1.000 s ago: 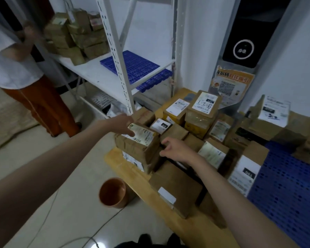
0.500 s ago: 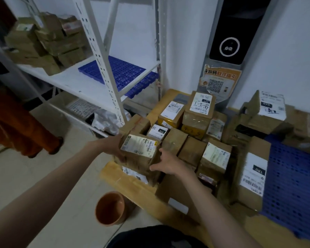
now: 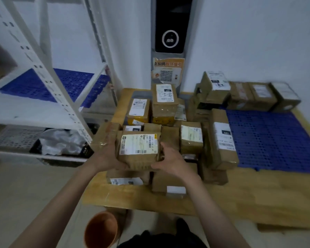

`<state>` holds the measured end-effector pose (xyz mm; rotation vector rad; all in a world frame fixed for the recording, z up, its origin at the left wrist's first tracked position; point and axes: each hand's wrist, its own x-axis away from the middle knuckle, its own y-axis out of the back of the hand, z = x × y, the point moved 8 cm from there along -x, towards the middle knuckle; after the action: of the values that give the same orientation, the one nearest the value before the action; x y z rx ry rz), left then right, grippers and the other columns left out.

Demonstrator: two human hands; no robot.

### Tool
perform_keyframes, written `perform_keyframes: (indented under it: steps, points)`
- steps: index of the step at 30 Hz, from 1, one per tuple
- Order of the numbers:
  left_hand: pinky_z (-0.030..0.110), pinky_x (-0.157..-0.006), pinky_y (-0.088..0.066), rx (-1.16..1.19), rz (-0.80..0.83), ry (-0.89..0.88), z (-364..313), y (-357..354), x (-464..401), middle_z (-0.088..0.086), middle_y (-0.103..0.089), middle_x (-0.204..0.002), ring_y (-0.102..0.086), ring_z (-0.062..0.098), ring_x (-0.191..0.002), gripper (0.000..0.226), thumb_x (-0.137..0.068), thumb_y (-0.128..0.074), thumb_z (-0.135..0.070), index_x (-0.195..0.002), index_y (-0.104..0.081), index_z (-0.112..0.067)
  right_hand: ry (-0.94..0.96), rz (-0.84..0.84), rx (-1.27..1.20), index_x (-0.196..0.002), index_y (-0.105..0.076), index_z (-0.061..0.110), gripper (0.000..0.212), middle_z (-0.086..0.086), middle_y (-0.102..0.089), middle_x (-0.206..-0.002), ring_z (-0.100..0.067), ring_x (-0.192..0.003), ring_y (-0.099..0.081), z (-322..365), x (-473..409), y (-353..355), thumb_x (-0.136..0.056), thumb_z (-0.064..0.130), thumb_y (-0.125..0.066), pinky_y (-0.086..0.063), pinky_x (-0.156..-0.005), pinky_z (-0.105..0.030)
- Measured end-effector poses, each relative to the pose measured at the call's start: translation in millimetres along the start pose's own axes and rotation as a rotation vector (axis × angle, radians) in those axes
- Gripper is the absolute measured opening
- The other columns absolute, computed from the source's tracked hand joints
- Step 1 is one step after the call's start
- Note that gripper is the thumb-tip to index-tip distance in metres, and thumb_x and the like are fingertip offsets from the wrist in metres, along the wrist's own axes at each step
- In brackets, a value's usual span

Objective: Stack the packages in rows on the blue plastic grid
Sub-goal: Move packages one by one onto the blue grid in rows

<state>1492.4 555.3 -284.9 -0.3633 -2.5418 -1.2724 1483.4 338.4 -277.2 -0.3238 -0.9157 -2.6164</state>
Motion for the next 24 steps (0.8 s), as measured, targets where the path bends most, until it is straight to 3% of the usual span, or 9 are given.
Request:
perform_keyframes:
  steps: [4,9,14,19,24]
  points:
    - [0.043,-0.102,-0.045,-0.077,0.013,-0.103,-57,-13,-8,-0.003,-0.044,-0.145,-0.048,0.020,-0.126,0.127,-0.050,-0.092,-0.046,-0.150,-0.017,-0.024,-0.022,-0.161,-0.062,-0.136,-0.045,0.029,0.074,0.006,-0.055,-0.135,-0.014,-0.126,-0.049,-18,39,49,-0.072,0.025,-0.081,-0.045,-0.105,-0.040]
    - [0.044,-0.100,-0.046,-0.184,0.022,-0.242,-147,-37,-9,-0.001,-0.046,-0.144,-0.049,0.021,-0.126,0.123,-0.052,-0.090,-0.049,-0.149,-0.018,-0.027,-0.075,-0.341,-0.116,-0.141,-0.040,0.029,0.079,0.010,-0.055,-0.126,-0.007,-0.115,-0.051,-57,86,106,-0.073,0.023,-0.082,-0.046,-0.099,-0.032]
    - [0.041,-0.092,-0.050,-0.251,0.021,-0.395,-246,-67,-6,-0.003,-0.049,-0.138,-0.052,0.018,-0.119,0.119,-0.050,-0.085,-0.057,-0.147,-0.021,-0.031,-0.053,-0.489,-0.196,-0.139,-0.041,0.032,0.074,0.009,-0.054,-0.129,-0.015,-0.118,-0.053,-101,135,169,-0.075,0.024,-0.078,-0.052,-0.094,-0.044]
    - [0.033,-0.080,-0.048,-0.250,0.059,-0.436,-326,-125,-8,-0.006,-0.051,-0.132,-0.054,0.014,-0.108,0.117,-0.045,-0.083,-0.061,-0.142,-0.022,-0.035,-0.084,-0.605,-0.204,-0.141,-0.040,0.034,0.077,0.008,-0.050,-0.126,-0.005,-0.106,-0.052,-165,182,236,-0.076,0.025,-0.080,-0.041,-0.067,-0.010]
    - [0.033,-0.078,-0.047,-0.243,0.103,-0.481,-391,-196,-7,-0.009,-0.051,-0.131,-0.051,0.009,-0.105,0.113,-0.048,-0.081,-0.062,-0.140,-0.021,-0.037,-0.124,-0.654,-0.208,-0.142,-0.040,0.032,0.080,0.010,-0.049,-0.121,-0.007,-0.114,-0.048,-229,223,289,-0.074,0.023,-0.081,-0.040,-0.073,-0.012]
